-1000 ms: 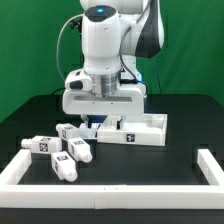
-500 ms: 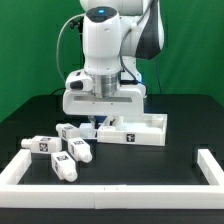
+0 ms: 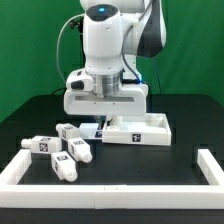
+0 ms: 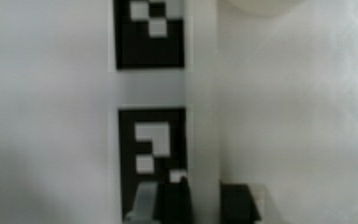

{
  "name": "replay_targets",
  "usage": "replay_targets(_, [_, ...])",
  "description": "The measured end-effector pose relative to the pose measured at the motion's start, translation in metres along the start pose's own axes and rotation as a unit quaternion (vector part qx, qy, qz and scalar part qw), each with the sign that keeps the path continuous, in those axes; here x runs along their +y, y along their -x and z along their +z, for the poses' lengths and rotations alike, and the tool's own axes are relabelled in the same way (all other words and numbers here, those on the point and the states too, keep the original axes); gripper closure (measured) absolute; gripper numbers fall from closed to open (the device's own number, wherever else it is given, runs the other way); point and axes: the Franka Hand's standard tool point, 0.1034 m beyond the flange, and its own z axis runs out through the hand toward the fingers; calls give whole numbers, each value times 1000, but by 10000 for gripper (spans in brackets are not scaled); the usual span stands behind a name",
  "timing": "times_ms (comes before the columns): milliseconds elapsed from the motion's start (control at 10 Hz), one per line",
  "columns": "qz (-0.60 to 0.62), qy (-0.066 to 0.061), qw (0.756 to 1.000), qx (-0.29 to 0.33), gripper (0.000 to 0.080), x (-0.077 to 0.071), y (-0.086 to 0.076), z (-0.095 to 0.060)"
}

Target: Assemble one leg

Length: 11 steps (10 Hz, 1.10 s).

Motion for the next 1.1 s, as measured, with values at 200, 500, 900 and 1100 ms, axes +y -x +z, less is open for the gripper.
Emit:
replay_targets(200, [15, -10, 1000, -9, 743, -15, -44, -33])
replay_targets(500, [-10, -12, 1000, 13, 743, -3, -95, -66])
replay_targets(900, [-10, -11, 1000, 10, 743, -5, -92, -62])
replay_targets(1100, [-10, -6, 1000, 6, 743, -5, -109, -61])
